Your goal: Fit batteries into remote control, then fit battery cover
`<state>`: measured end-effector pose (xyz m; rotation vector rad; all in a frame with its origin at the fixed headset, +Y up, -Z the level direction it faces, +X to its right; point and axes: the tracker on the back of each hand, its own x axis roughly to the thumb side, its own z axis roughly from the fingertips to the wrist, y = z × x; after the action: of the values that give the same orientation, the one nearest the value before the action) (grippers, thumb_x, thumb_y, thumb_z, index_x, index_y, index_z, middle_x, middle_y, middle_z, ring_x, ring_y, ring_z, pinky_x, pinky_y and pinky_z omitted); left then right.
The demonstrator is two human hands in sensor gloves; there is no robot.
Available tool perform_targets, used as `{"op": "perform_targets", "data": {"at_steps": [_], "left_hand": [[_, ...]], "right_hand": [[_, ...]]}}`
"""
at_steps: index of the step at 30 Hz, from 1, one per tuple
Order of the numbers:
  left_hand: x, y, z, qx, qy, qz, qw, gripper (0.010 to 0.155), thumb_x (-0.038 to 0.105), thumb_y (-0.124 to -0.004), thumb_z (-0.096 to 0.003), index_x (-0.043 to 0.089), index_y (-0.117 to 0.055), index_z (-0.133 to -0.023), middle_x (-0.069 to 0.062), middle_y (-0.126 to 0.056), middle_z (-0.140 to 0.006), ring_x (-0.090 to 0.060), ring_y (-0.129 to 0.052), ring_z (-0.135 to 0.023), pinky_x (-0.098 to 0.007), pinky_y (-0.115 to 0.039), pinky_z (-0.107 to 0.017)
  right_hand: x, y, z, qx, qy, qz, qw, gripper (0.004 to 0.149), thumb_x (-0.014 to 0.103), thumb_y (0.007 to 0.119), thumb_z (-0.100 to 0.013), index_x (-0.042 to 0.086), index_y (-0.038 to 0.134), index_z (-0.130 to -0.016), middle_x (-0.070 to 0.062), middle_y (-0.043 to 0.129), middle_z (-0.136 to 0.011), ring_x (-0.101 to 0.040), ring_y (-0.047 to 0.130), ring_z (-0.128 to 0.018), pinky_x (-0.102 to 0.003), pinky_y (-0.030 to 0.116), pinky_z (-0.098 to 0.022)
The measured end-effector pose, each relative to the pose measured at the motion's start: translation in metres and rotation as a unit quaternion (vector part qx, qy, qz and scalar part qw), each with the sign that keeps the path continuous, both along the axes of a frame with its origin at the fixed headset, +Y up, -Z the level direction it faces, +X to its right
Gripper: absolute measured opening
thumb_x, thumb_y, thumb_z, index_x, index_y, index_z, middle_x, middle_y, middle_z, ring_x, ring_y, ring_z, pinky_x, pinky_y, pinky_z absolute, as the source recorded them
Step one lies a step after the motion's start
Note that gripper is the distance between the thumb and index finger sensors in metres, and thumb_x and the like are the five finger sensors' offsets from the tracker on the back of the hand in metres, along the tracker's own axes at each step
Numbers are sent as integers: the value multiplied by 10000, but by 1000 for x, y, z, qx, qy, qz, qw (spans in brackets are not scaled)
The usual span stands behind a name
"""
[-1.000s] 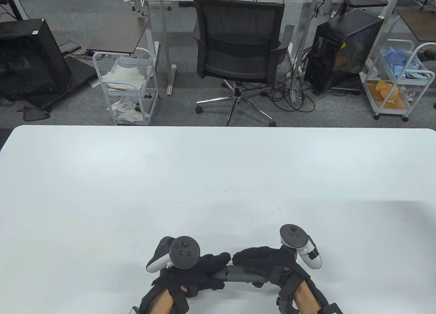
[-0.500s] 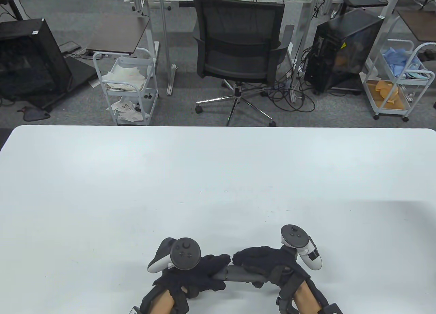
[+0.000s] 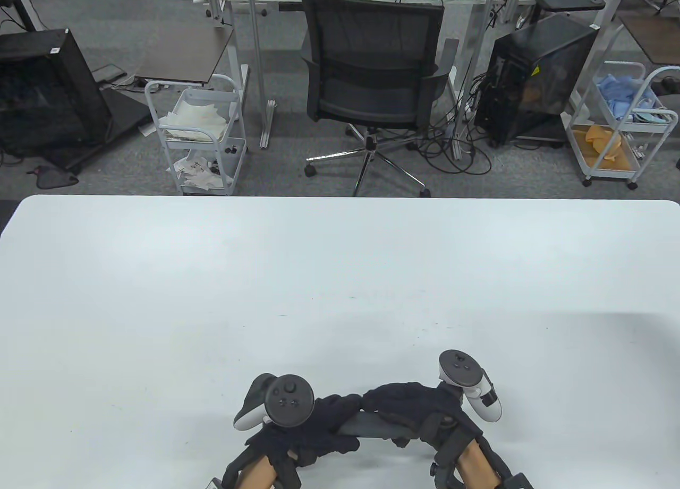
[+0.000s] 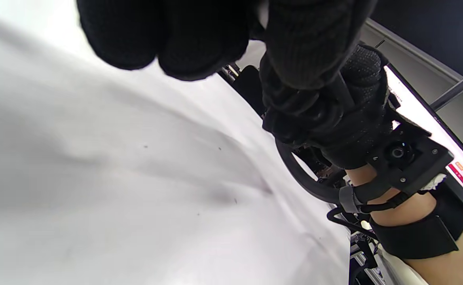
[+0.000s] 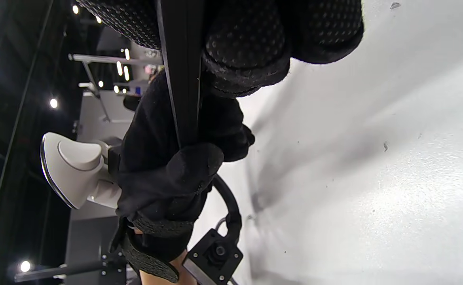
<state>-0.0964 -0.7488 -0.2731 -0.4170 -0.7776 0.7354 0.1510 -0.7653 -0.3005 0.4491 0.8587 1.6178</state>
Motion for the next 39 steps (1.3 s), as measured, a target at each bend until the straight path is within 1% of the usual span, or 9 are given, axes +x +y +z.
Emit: {"op": "perform_targets", "data": {"at_steps": [5,9,13,17,20,24,33,36,39], "left_hand": [[-2,-2,-2,-14,4,-41,999,782,430,-847,-522,69,-527,-1137,-190,-759,-899,-216,-878,-620,-537,-742,-598],[-9,-1,-4,-18,18,-66,997,774,437,-852,-519,84,-543,-1135,-189,-772,-888,-220,-883,-608,-542,-739,-598],[-17,-4,-7,-11,48,-119,992,770,432,-849,-530,73,-539,-1136,-204,-767,-886,-231,-880,-608,-549,-730,-599],[-15,-6,-9,-26,44,-99,994,772,431,-845,-533,67,-532,-1139,-206,-761,-892,-235,-878,-615,-553,-725,-601],[-11,-3,-9,-21,39,-105,993,769,430,-847,-532,65,-540,-1135,-205,-764,-890,-233,-882,-615,-550,-729,-602],[-13,-2,-8,-10,43,-107,993,770,433,-848,-530,31,-549,-1114,-206,-771,-885,-233,-890,-612,-547,-737,-599],[-37,2,-12,-26,87,-78,993,777,437,-799,-579,86,-440,-1172,-240,-647,-1065,-349,-835,-821,-610,-660,-664],[-43,-1,-14,-37,94,-71,992,765,435,-788,-585,79,-449,-1170,-254,-645,-1062,-364,-827,-817,-619,-646,-662],[-38,-1,-11,-30,79,-76,993,750,430,-781,-588,83,-460,-1170,-247,-653,-1061,-363,-828,-821,-620,-645,-665]], "right_hand": [[-3,-2,0,12,8,38,999,458,369,752,-583,181,729,-1000,-123,959,-721,-153,954,-410,-374,827,-460],[-3,15,2,96,-4,108,989,563,452,760,-569,211,651,-1066,-124,847,-953,-262,898,-704,-473,727,-642],[-2,36,11,232,-10,209,950,635,499,778,-542,259,595,-1101,-89,670,-1146,-319,669,-1009,-582,516,-783],[-28,39,24,296,27,314,902,718,542,808,-509,317,524,-1130,-28,512,-1242,-303,450,-1136,-602,396,-831],[-49,33,28,321,47,378,867,756,532,832,-489,326,491,-1132,13,490,-1248,-270,416,-1157,-576,391,-852],[-59,32,32,372,2,354,858,709,473,894,-446,253,630,-1066,-24,743,-1087,-272,699,-1004,-540,559,-797],[-29,52,9,358,-8,366,859,694,461,916,-426,268,677,-1048,-9,784,-1058,-255,746,-969,-552,551,-803],[-17,57,-12,302,-54,361,881,689,437,917,-440,296,657,-1063,15,737,-1106,-252,651,-1048,-585,462,-834],[-18,53,-38,263,-91,382,882,686,420,916,-447,352,635,-1069,63,694,-1143,-238,516,-1122,-595,375,-858]]}}
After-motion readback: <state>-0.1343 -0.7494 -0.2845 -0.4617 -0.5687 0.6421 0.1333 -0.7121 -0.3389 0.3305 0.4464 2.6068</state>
